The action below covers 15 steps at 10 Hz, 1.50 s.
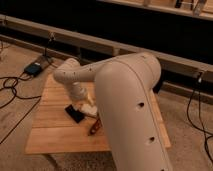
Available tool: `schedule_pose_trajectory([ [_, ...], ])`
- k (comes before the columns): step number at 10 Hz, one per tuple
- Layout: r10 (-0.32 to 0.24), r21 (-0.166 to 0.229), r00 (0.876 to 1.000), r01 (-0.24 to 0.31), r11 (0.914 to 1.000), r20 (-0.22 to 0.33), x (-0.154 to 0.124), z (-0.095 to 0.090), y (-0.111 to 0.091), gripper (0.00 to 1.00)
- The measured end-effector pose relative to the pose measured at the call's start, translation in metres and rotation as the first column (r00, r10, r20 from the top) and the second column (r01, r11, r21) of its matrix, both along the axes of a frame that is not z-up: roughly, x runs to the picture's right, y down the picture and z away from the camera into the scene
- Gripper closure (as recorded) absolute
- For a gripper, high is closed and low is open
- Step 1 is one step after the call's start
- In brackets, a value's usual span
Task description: Wipe the white sponge on the table
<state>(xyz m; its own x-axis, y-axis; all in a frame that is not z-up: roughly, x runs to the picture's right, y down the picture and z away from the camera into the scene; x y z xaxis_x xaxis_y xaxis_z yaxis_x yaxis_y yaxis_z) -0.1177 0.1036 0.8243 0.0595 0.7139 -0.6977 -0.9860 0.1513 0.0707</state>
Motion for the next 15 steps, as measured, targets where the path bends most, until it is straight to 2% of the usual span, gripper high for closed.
schedule_pose_trajectory([
  [3, 0.041, -0.002, 0.999, -0.041, 0.9992, -0.017, 0.008, 0.025, -0.008, 0.35],
  [7, 0.063, -0.008, 0.998, -0.063, 0.998, -0.022, 0.007, 0.045, -0.008, 0.35],
  [15, 0.068, -0.005, 0.995, -0.068, 0.9977, -0.069, 0.011, 0.067, -0.004, 0.35],
])
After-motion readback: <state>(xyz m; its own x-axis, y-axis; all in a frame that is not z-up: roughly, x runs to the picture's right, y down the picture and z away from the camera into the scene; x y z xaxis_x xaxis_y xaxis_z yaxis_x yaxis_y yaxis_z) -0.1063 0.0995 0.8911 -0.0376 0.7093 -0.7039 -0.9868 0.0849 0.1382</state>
